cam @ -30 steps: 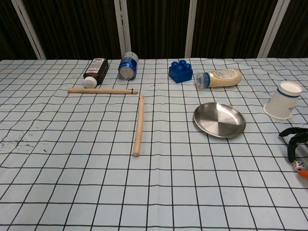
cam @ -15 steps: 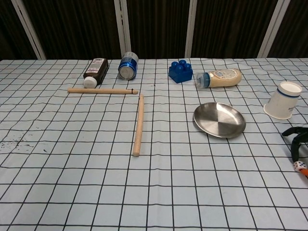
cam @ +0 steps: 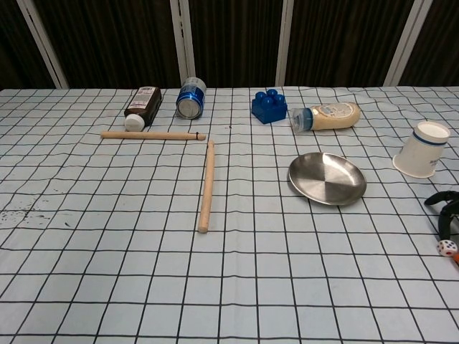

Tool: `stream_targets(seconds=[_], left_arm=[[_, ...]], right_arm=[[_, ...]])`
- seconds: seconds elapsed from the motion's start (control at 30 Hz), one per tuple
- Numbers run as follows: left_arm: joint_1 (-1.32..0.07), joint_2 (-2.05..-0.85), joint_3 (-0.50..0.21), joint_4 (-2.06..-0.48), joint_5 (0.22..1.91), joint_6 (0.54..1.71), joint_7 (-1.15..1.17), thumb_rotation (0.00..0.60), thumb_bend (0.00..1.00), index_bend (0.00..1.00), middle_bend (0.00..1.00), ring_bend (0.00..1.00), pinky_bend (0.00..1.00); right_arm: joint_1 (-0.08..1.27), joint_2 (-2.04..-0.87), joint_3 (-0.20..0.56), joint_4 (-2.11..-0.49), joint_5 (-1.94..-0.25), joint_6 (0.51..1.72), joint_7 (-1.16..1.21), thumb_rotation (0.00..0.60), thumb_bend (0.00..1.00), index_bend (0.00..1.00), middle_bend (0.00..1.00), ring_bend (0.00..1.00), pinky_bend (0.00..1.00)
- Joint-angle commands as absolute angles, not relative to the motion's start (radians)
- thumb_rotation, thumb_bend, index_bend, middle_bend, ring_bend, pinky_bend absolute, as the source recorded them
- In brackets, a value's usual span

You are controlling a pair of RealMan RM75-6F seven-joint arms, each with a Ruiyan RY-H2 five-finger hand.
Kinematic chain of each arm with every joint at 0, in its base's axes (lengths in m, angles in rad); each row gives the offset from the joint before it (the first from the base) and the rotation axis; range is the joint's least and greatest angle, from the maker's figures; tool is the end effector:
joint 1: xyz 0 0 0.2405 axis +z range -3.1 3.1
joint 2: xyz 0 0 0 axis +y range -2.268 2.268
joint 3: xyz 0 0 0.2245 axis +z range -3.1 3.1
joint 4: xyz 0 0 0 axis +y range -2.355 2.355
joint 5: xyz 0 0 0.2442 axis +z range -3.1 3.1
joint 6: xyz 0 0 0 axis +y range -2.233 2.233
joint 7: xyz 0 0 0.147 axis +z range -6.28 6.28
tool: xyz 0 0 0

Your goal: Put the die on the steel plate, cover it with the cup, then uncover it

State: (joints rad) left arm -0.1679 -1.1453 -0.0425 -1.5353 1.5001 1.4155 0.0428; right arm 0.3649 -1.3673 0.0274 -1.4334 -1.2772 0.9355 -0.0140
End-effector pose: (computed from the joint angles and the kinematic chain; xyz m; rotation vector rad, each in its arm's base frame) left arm -0.2991 0.2090 0.1045 -1.4946 -0.8328 -0.8504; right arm -0.2949 -0.2433 -0.0119 1.6742 -1.2956 0.6601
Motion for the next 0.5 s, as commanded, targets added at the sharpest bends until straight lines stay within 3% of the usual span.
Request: stream_targets(seconds=[0.03,0.5], left_arm=[[-0.168,-1.145,-0.043,-1.535,1.5,1.416,0.043,0.6,0.47,0.21,0.0,0.0,0.1],[-0.166,-1.141,-0.044,-1.535,1.498,1.42,0.032,0.6,0.47,0.21,0.0,0.0,0.1]], right_arm=[[0.366,-1.369,0.028,-1.433,-1.28,0.937,-0.013,0.6,0.35,0.52,0.13,0.15,0.0],[0.367,-1.375,0.029,-1.438,-1.288,0.957,-0.02,0.6,0.47,0.59,0.15,0.16,0.0]])
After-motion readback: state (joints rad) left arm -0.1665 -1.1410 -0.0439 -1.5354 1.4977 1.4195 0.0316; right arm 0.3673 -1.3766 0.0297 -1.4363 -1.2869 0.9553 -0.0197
